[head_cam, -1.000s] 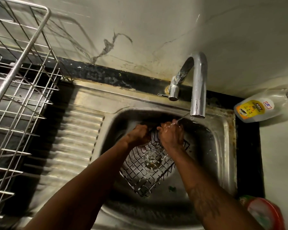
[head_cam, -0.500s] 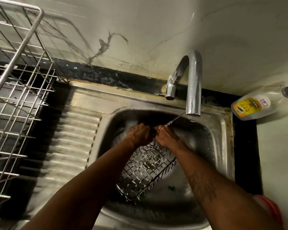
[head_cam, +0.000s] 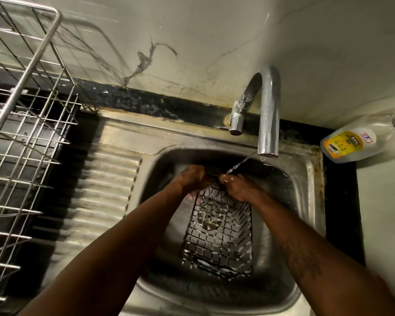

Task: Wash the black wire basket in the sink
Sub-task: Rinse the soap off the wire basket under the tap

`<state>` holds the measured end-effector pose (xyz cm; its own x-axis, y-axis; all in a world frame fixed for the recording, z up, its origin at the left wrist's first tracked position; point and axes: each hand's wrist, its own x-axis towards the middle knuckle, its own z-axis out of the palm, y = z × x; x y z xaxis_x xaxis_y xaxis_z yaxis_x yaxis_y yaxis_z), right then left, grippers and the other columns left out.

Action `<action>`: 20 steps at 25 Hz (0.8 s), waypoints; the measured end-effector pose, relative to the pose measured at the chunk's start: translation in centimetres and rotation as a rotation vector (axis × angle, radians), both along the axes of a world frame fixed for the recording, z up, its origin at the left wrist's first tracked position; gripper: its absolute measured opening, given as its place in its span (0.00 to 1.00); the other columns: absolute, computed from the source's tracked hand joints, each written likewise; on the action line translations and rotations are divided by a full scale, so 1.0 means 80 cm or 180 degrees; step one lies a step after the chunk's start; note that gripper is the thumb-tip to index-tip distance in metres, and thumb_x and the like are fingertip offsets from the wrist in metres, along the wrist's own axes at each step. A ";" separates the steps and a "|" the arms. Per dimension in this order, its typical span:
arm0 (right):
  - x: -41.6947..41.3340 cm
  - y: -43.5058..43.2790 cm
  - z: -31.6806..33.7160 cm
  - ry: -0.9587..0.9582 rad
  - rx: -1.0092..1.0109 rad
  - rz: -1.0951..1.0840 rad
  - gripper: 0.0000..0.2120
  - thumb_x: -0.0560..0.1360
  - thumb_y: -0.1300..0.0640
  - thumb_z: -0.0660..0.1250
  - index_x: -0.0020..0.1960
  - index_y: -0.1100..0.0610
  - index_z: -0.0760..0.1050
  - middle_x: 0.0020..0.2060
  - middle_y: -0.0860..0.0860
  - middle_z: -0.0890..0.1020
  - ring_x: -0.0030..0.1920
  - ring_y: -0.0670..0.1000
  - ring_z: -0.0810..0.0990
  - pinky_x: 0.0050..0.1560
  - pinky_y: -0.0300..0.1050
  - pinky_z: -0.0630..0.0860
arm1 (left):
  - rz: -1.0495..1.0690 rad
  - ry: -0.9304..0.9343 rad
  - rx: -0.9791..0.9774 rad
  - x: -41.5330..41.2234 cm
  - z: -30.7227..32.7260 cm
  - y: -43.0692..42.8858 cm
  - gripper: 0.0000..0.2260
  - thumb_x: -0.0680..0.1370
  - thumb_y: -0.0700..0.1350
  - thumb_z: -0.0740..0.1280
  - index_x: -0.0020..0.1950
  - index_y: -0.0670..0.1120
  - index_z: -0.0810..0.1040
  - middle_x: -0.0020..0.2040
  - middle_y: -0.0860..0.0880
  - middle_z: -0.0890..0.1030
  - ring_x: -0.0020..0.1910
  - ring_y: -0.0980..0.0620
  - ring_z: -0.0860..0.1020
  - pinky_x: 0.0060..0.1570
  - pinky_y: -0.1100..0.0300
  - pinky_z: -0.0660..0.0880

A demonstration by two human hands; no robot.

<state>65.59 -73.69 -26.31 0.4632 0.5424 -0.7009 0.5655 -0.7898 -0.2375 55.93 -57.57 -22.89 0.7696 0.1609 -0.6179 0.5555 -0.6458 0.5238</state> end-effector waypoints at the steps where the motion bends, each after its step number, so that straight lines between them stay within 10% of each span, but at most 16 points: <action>1: -0.005 0.000 -0.003 0.0055 0.0028 0.0065 0.24 0.79 0.58 0.60 0.70 0.37 0.68 0.68 0.50 0.77 0.62 0.57 0.78 0.61 0.55 0.75 | -0.0093 0.0030 0.0066 -0.003 0.001 -0.001 0.13 0.81 0.45 0.64 0.55 0.36 0.81 0.50 0.38 0.83 0.50 0.38 0.83 0.45 0.52 0.77; 6: -0.014 0.016 -0.006 -0.0096 0.0391 -0.0210 0.12 0.81 0.45 0.57 0.56 0.38 0.78 0.54 0.48 0.82 0.50 0.53 0.80 0.49 0.50 0.77 | -0.0010 0.0255 0.0198 -0.011 -0.014 -0.002 0.10 0.80 0.42 0.63 0.56 0.38 0.80 0.52 0.40 0.83 0.50 0.40 0.83 0.37 0.59 0.76; 12: -0.024 0.052 0.005 -0.0042 0.0802 -0.0463 0.14 0.82 0.52 0.58 0.59 0.39 0.80 0.51 0.45 0.80 0.48 0.51 0.78 0.44 0.42 0.71 | 0.0428 -0.0115 0.0171 -0.004 -0.010 -0.002 0.09 0.76 0.38 0.66 0.54 0.39 0.83 0.50 0.39 0.85 0.51 0.41 0.83 0.47 0.54 0.77; 20: 0.020 -0.012 0.019 0.0000 0.0494 -0.0948 0.14 0.81 0.60 0.64 0.63 0.49 0.81 0.58 0.56 0.81 0.55 0.56 0.80 0.58 0.49 0.76 | 0.0423 -0.0095 0.0257 -0.009 -0.019 -0.001 0.09 0.77 0.40 0.68 0.52 0.37 0.83 0.45 0.38 0.83 0.44 0.41 0.83 0.43 0.57 0.80</action>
